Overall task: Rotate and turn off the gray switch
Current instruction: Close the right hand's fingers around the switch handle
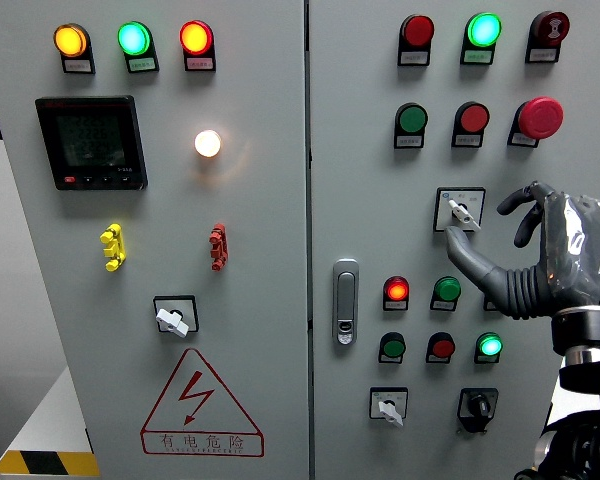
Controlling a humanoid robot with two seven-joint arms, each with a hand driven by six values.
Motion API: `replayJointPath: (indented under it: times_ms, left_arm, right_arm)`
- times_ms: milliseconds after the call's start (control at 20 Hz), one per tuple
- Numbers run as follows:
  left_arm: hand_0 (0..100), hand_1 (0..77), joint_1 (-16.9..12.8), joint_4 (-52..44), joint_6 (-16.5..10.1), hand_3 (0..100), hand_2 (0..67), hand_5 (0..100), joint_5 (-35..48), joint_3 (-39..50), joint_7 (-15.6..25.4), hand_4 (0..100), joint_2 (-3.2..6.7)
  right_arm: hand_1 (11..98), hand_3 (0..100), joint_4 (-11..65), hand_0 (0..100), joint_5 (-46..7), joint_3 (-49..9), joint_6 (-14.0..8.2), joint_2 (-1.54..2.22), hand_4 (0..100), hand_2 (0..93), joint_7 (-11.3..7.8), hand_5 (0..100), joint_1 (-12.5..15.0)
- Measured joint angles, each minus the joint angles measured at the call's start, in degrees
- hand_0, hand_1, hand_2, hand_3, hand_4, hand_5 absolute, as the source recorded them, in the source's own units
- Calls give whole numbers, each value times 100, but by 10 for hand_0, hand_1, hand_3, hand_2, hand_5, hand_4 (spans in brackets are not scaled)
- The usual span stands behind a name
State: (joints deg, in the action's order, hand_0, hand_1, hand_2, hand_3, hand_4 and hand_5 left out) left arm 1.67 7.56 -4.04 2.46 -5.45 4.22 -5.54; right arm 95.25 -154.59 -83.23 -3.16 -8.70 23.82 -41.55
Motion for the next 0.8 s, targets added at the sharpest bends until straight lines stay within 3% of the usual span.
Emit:
replayJointPath:
  times_ms: [800]
  left_arm:
    - [884, 0, 0, 0, 0, 187, 133, 109, 0, 0, 1, 82, 0]
  right_arm:
    - [364, 846, -441, 0, 209, 41, -30, 0, 978, 603, -6, 986, -229]
